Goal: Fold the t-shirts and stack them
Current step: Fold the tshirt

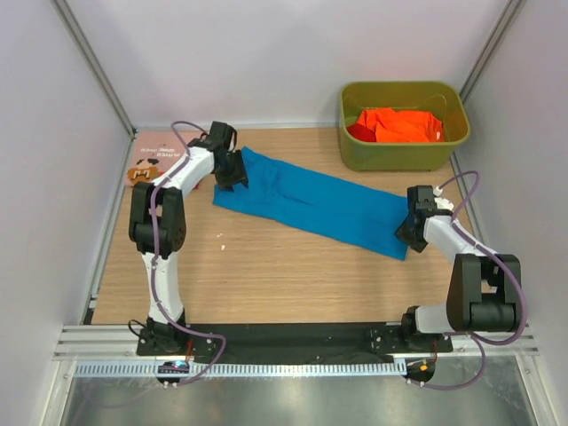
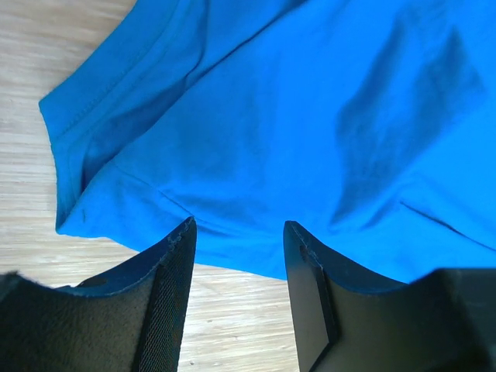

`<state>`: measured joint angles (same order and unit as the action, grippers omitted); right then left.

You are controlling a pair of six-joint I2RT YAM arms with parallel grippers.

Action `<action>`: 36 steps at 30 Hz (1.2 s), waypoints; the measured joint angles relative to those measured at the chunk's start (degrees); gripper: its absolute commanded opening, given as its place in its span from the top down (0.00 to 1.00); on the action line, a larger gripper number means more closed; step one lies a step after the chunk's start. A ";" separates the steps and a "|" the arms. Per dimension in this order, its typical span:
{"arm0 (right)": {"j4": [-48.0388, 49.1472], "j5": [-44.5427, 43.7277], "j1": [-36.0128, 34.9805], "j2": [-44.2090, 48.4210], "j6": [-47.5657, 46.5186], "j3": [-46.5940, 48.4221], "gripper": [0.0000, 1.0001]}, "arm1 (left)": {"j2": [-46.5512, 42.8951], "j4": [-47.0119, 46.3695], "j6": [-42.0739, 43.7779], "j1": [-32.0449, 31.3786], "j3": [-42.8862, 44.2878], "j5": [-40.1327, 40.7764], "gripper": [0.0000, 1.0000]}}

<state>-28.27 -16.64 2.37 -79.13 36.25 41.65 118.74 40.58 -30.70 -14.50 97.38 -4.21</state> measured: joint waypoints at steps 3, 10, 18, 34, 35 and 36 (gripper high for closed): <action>0.04 -0.76 0.11 -0.20 0.13 -0.46 0.61 | 0.81 0.24 -0.70 0.00 -0.37 0.68 0.50; 1.92 -1.20 0.09 -3.82 3.37 -0.07 0.89 | 0.90 -0.90 -2.40 0.00 -0.85 2.36 0.50; 3.13 -1.42 0.02 -0.81 7.54 -2.89 0.99 | 4.31 -2.38 -3.39 0.00 -1.44 4.94 0.51; -10.69 6.75 -3.17 19.76 13.53 -12.59 0.73 | 16.76 -0.07 -0.35 -0.15 17.07 7.96 0.50; -12.09 7.06 -3.45 21.24 13.64 -12.52 0.72 | 16.76 -0.07 -0.11 -0.15 17.07 7.45 0.50; -13.64 7.37 -3.63 22.71 13.64 -12.11 0.70 | 16.76 -0.13 0.11 -0.11 17.07 6.73 0.50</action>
<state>-41.91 -9.28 -1.26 -56.42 49.89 29.54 135.50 40.45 -30.59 -14.61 114.45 2.52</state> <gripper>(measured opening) 0.269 0.501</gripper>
